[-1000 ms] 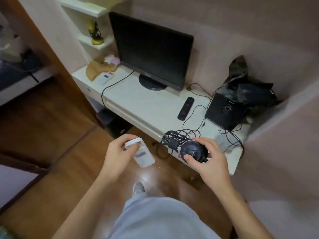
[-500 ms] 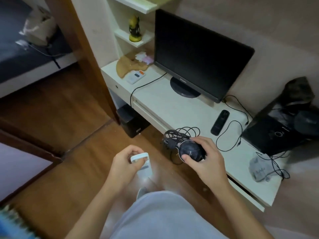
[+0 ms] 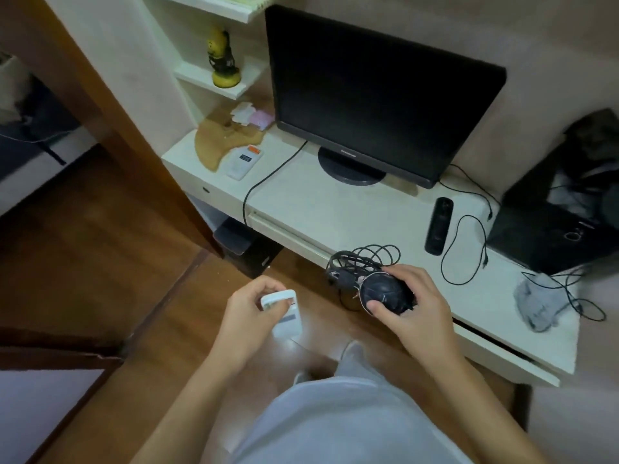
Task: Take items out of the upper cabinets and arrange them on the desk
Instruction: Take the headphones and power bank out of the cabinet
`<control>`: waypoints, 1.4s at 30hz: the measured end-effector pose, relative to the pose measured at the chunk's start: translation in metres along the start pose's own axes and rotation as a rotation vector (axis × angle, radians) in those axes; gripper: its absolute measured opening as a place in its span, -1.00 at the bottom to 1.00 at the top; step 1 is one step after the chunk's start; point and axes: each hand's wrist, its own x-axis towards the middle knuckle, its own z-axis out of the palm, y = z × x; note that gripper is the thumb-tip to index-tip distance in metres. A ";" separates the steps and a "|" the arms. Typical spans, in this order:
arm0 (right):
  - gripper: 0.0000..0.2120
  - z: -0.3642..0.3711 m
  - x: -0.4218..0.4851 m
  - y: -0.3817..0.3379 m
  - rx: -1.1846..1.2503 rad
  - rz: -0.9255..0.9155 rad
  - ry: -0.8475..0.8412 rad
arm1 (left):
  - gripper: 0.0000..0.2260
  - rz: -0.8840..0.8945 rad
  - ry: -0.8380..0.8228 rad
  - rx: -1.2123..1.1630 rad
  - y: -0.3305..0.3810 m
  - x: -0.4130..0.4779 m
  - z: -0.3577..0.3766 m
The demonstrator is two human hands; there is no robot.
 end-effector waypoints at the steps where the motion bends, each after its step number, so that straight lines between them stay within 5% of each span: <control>1: -0.50 -0.003 -0.002 0.006 0.008 0.029 0.007 | -0.78 0.012 -0.033 0.000 0.002 0.011 0.003; 7: -0.49 -0.014 0.006 0.037 0.012 0.142 0.053 | -0.80 0.018 -0.179 0.039 0.024 0.079 0.023; 24: -0.50 0.012 0.163 0.037 -0.043 0.118 0.156 | -0.87 -0.048 -0.194 -0.102 0.061 0.218 0.015; 42: -0.44 0.083 0.172 0.074 -0.201 0.597 0.491 | -0.91 0.222 -0.562 0.198 0.049 0.362 -0.024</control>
